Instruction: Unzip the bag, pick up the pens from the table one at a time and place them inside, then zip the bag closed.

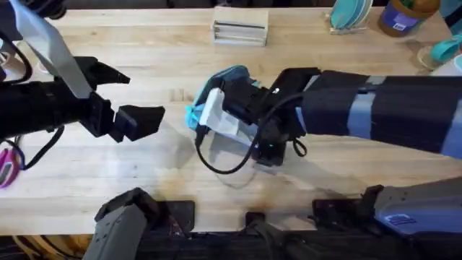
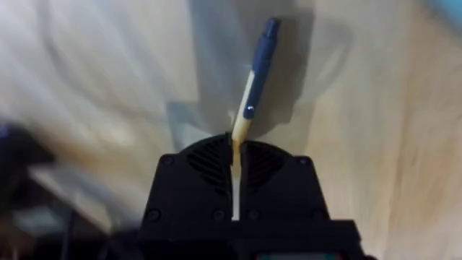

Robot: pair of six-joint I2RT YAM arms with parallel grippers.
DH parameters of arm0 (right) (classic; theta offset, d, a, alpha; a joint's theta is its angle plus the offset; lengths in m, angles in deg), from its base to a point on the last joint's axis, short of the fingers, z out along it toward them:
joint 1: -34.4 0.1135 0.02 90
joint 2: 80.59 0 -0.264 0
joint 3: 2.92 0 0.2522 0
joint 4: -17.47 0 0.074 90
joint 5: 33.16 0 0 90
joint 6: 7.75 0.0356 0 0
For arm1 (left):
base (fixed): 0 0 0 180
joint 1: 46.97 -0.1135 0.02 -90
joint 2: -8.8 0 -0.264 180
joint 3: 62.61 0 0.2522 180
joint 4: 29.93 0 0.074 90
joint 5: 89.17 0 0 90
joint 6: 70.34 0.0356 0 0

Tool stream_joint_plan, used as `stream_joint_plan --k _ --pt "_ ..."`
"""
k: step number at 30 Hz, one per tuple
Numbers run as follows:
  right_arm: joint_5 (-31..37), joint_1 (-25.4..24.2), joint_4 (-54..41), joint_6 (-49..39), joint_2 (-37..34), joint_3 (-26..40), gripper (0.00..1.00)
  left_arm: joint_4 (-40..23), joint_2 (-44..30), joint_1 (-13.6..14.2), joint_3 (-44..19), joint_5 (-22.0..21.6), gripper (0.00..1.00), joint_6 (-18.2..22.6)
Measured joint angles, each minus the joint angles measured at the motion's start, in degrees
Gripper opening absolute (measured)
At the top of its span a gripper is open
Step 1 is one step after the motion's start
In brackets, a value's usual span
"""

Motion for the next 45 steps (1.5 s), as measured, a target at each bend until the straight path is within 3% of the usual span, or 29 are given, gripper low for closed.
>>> stream_joint_plan --k 6,15,16,17,23,25,26,27,34,45 --pt "1.0 -0.1 -8.3 -6.5 6.2 3.2 0.037 0.0 0.0 0.0 0.0 0.5 0.993 0.0" --pt "5.5 -5.6 -1.0 -21.2 17.0 7.8 0.034 0.0 0.0 0.0 0.0 1.1 0.993 0.0" --pt "5.7 -6.4 0.0 -24.1 17.0 7.8 0.034 0.0 0.0 0.0 0.0 1.1 0.993 0.0" --pt "6.1 -8.9 5.3 -32.8 16.5 7.8 0.034 0.0 0.0 0.0 0.0 1.2 0.993 0.0" --pt "4.3 -14.4 22.6 -47.9 12.8 7.8 0.034 -1.2 0.0 0.0 0.0 1.3 0.993 1.5" --pt "2.9 -15.7 24.9 -53.9 10.8 7.8 0.034 -3.4 0.0 0.0 0.0 1.5 0.993 3.8" --pt "1.5 -16.0 27.5 -61.6 7.5 7.8 0.034 -6.6 0.0 0.0 0.0 1.7 0.993 7.9" --pt "1.0 -16.0 27.8 -63.6 6.5 7.8 0.034 -7.0 0.0 0.0 0.0 2.0 0.993 9.1" --pt "-3.9 -16.0 28.7 -71.8 3.9 7.8 0.034 -7.5 0.0 0.0 0.0 3.9 0.993 13.9" --pt "-5.9 -16.0 26.9 -79.4 3.5 7.8 0.034 -7.5 0.0 0.0 0.0 4.3 0.993 15.3"
